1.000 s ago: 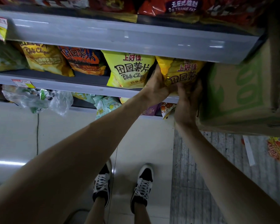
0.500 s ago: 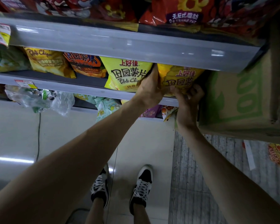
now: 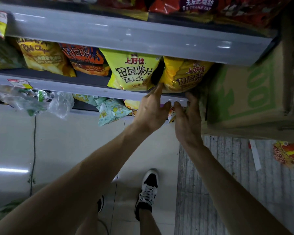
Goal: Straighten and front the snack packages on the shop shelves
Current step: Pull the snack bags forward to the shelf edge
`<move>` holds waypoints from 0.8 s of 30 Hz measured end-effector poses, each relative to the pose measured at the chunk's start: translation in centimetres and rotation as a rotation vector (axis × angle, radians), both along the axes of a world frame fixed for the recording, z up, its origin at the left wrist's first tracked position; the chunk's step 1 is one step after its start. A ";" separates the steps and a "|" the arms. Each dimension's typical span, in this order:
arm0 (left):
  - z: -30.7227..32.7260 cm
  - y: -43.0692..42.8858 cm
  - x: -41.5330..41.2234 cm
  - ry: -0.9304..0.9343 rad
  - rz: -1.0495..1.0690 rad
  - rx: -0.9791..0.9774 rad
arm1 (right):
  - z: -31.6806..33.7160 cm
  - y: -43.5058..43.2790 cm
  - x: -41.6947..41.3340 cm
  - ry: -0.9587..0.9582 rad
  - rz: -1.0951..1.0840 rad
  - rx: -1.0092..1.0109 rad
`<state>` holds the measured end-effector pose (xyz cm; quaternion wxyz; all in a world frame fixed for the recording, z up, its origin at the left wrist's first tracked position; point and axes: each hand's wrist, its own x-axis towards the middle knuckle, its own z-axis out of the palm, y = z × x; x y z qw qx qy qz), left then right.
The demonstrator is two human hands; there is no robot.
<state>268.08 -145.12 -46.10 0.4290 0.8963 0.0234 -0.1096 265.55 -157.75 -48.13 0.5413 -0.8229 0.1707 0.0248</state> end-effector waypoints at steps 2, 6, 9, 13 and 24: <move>1.1 1.3 -1.6 0.020 -0.022 0.018 | 0.1 0.8 -1.0 0.018 0.064 -0.061; 1.9 6.1 -3.9 0.066 -0.059 0.121 | 1.5 4.2 -2.4 0.008 0.192 -0.235; 1.9 11.1 -4.7 0.090 -0.013 0.244 | 2.7 7.7 -2.9 -0.046 0.307 -0.356; 1.8 18.4 -4.6 0.156 0.121 0.339 | 4.2 13.2 -2.5 -0.095 0.398 -0.482; 1.3 32.0 0.5 0.096 0.524 0.231 | 3.5 26.6 2.3 0.161 0.080 -0.053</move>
